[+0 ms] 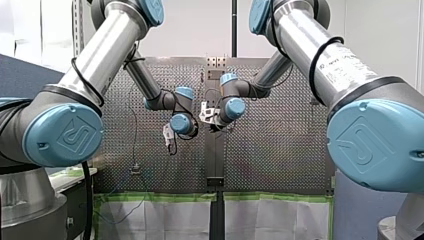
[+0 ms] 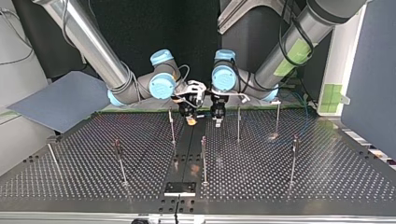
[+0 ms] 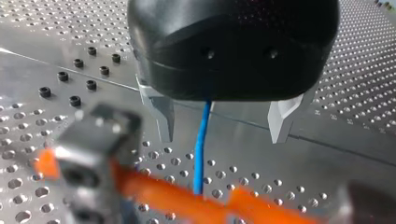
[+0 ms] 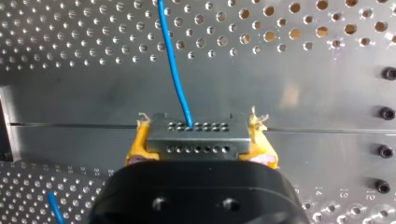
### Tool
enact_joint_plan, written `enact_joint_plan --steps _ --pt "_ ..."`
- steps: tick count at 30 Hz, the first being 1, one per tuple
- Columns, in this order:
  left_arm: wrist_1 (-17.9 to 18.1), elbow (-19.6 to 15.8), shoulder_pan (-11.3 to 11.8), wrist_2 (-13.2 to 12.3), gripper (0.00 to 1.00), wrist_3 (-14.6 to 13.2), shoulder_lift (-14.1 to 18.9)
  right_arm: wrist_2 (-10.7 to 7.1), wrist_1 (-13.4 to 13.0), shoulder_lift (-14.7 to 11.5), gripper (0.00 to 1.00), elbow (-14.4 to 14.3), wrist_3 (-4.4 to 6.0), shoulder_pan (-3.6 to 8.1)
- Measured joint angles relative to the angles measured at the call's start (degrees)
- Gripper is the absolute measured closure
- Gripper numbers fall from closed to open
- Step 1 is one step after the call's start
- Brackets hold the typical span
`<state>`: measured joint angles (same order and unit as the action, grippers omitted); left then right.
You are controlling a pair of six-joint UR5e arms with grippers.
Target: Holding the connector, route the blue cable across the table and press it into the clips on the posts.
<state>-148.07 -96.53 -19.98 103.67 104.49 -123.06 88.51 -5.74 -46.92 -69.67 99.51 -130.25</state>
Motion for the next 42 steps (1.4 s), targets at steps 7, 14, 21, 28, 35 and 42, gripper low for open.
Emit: enact_joint_plan --steps 7,14,21,28,35,42 --pt "-0.08 0.05 -0.05 0.58 0.0 0.01 -0.02 0.0 -0.06 -0.01 1.0 0.01 0.0 0.03" --pt "0.03 0.05 -0.1 1.4 0.6 -0.35 -0.02 0.0 -0.07 -0.02 1.0 0.01 -0.08 0.08" --pt "-0.25 0.05 -0.21 2.66 1.0 -1.06 -0.02 -0.13 0.0 -0.05 1.0 0.0 -0.09 0.11" --pt "-1.47 0.04 -0.64 2.88 1.0 -1.32 0.36 -0.18 0.2 -0.27 1.0 0.0 -0.09 0.17" --pt "-4.81 0.0 -1.11 4.05 1.0 -1.34 3.0 -0.32 0.95 -2.23 1.0 0.0 0.25 0.52" --pt "-8.02 -0.27 -1.45 5.28 1.0 -1.35 7.32 -0.35 2.2 -5.16 1.0 0.0 1.14 1.16"
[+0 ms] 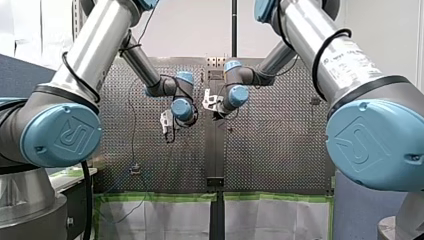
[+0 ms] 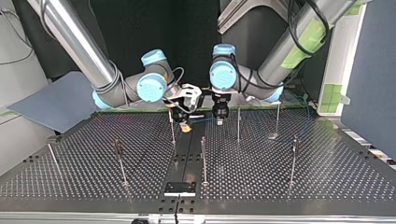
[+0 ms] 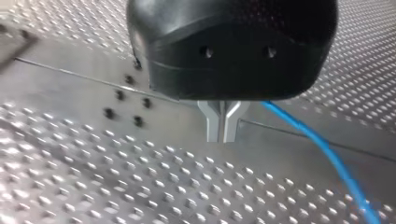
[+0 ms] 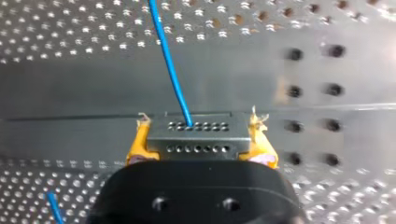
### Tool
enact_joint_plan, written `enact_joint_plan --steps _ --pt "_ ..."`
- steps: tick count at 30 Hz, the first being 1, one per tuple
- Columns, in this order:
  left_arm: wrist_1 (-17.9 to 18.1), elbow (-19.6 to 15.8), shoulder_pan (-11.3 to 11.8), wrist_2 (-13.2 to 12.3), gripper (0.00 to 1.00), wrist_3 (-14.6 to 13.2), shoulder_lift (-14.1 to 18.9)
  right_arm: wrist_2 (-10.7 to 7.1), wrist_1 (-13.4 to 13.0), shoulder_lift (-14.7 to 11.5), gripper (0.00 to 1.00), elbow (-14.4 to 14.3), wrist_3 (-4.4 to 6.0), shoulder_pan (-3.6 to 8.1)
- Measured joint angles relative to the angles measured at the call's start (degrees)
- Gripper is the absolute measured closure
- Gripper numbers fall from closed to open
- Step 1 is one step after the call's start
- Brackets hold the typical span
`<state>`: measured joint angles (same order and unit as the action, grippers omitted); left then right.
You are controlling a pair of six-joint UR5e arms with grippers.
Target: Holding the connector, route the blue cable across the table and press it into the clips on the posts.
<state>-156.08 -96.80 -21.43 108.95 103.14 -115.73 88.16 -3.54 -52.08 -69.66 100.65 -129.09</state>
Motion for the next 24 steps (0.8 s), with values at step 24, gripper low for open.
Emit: enact_joint_plan --steps 24 --pt "-4.43 -2.44 -3.13 0.2 1.0 -1.89 12.61 -1.25 4.89 -9.84 1.0 -0.03 1.36 0.26"
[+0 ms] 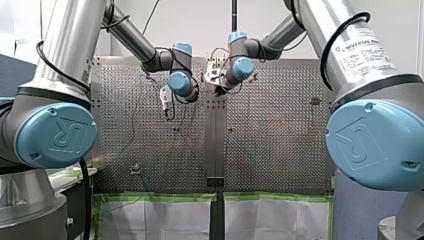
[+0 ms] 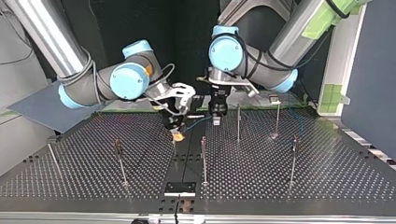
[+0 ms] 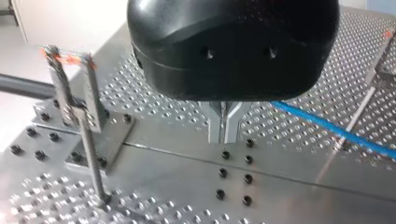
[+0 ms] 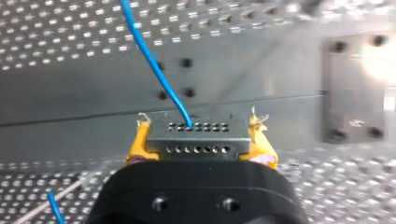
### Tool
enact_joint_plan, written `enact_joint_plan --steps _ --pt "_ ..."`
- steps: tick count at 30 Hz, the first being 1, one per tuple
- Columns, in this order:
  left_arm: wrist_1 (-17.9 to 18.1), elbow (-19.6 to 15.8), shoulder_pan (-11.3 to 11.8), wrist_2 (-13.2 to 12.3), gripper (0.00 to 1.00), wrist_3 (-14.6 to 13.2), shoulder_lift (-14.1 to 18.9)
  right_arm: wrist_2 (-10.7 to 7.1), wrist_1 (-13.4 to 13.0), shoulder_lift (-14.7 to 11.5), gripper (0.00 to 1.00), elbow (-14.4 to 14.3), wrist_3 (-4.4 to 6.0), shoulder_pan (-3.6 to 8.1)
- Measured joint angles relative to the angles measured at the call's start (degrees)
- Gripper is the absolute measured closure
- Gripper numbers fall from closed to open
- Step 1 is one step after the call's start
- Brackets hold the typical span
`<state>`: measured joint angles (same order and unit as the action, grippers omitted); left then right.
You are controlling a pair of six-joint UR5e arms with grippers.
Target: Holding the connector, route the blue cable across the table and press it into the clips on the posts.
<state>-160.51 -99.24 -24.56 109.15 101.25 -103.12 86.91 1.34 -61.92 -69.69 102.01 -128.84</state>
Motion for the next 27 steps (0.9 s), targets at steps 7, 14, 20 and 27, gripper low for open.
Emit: enact_joint_plan --steps 7,14,20,27 --pt "-1.47 0.02 -0.94 2.15 1.0 -0.23 2.79 -0.04 0.66 -3.5 1.0 0.0 0.76 0.1" --pt "-0.93 0.03 -1.19 3.61 1.0 0.08 4.18 -0.3 1.08 -4.48 1.0 -0.05 0.84 0.07" --pt "1.13 0.34 -0.95 3.51 1.0 0.22 4.28 -0.35 0.98 -4.58 1.0 0.0 0.84 0.13" --pt "2.11 2.02 -0.38 3.37 1.0 0.26 4.26 -0.5 0.81 -4.82 1.0 0.06 0.84 0.42"
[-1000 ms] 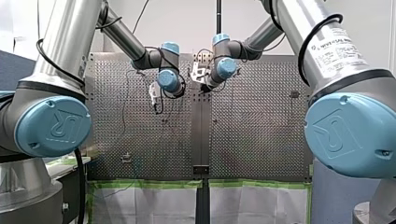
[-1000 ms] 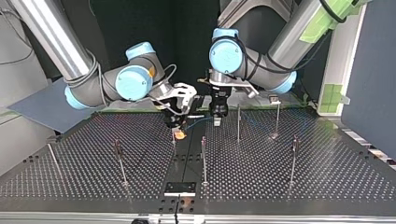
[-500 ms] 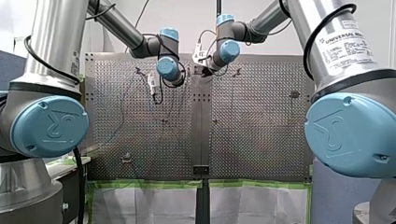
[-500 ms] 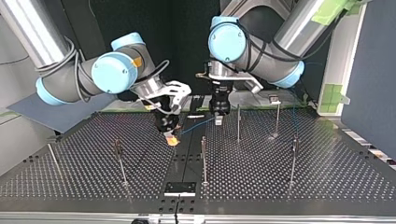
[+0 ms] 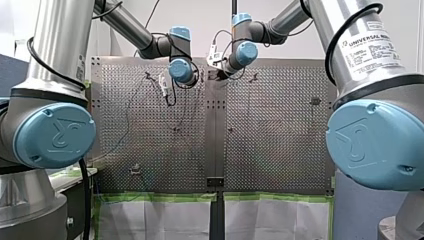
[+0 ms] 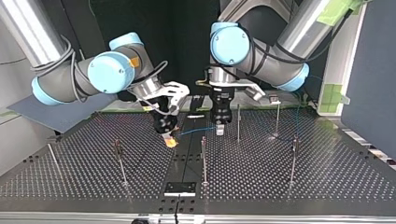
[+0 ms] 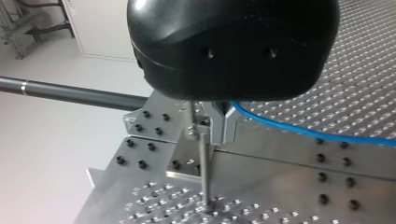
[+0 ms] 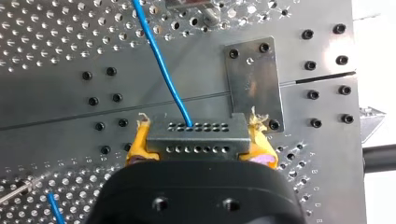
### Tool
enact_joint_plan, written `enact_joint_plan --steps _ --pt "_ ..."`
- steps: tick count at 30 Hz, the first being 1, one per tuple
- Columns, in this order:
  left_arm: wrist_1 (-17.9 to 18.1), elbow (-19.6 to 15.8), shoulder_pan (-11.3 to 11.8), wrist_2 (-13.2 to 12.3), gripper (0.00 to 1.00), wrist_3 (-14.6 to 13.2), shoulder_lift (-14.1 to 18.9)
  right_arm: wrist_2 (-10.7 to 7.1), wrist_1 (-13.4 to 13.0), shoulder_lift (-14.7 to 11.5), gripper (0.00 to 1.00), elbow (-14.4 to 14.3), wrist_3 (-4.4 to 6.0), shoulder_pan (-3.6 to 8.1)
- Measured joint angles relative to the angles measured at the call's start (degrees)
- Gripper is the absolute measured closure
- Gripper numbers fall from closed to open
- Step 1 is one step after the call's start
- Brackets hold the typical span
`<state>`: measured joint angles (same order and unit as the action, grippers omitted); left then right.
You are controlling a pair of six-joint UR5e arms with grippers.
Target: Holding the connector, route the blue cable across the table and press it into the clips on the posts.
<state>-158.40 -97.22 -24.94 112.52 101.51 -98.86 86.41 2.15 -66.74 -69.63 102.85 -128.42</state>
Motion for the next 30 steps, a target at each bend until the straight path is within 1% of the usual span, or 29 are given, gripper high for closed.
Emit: enact_joint_plan --steps 6,8,10,12,17,22,26,30 --pt "-0.08 1.82 0.91 -1.37 1.0 0.0 -0.93 -0.38 -0.13 -0.02 1.0 0.0 0.01 0.24" --pt "-0.02 2.14 1.23 -1.62 1.0 0.0 -1.12 -0.87 -0.2 -0.01 1.0 0.24 0.37 0.59" --pt "0.12 2.46 1.71 -1.9 1.0 0.01 -1.24 -1.67 -0.31 0.02 1.0 0.51 0.82 1.06" --pt "0.2 2.94 2.23 -2.52 1.0 0.02 -1.53 -2.43 -0.41 0.04 1.0 0.71 1.05 1.41" --pt "-0.7 4.82 3.07 -3.46 1.0 -0.11 -3.62 -5.07 -0.56 0.12 1.0 1.41 1.66 2.25" --pt "0.55 5.94 4.03 -4.37 1.0 0.15 -5.31 -6.58 -0.58 0.27 1.0 1.8 1.97 3.02" --pt "0.51 7.08 4.83 -5.3 1.0 0.31 -6.43 -6.95 -0.58 0.74 1.0 1.86 2.01 3.46" --pt "0.39 8.85 5.5 -6.17 1.0 0.38 -8.62 -7.02 -0.68 1.77 1.0 1.95 2.01 3.87"
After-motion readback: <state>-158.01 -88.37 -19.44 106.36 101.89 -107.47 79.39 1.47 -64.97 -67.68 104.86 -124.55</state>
